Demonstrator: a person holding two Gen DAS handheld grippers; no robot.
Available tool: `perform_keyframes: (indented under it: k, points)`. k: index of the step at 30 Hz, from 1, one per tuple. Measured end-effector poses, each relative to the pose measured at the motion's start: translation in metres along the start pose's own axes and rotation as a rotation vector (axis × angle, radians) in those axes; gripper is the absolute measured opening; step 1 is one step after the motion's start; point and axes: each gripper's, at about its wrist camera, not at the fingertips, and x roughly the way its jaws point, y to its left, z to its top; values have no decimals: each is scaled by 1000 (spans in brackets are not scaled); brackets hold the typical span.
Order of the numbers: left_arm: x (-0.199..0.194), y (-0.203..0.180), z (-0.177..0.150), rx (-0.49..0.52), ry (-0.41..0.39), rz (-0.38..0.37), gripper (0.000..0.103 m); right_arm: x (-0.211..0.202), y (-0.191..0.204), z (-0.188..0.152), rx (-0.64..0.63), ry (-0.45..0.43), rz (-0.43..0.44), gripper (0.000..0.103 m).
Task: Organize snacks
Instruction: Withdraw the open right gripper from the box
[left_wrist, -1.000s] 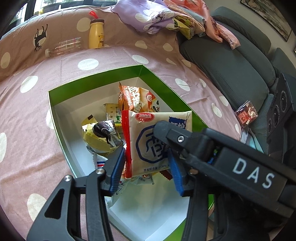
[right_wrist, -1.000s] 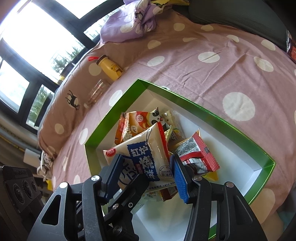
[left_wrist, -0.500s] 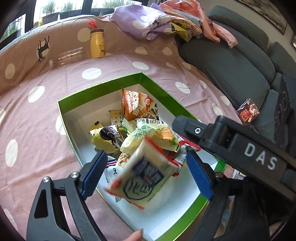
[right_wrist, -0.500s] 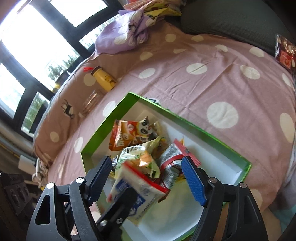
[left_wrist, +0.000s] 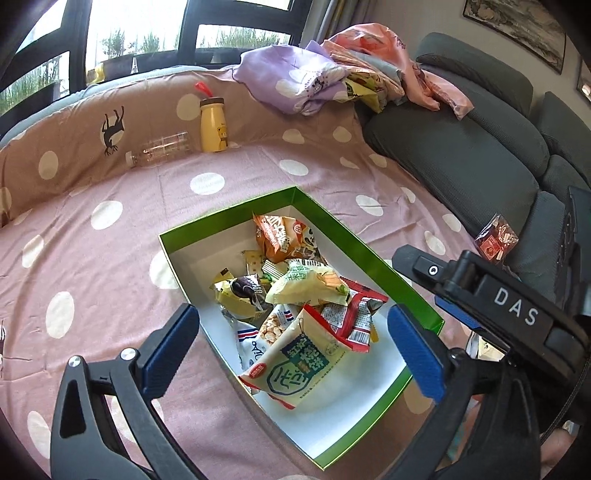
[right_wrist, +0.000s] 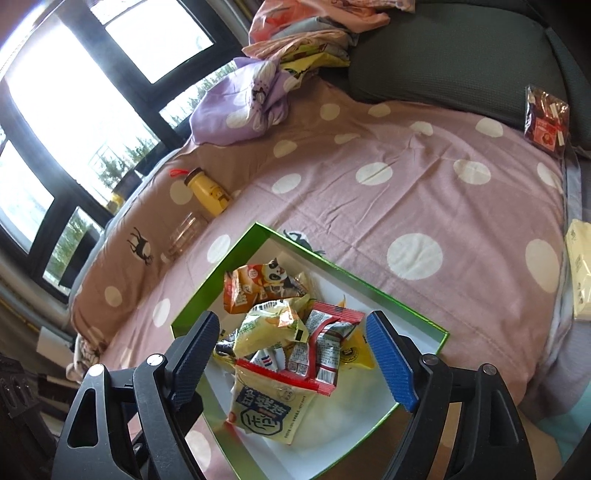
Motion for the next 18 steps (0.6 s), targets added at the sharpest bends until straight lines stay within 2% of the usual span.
perform_keyframes:
  k: [7, 18]
  points:
    - [-4, 1, -2, -4, -4, 12, 102, -1, 1, -1, 1, -2, -31, 82]
    - [-7, 3, -4, -10, 1, -9, 102, -2, 3, -1, -6, -4, -52, 82]
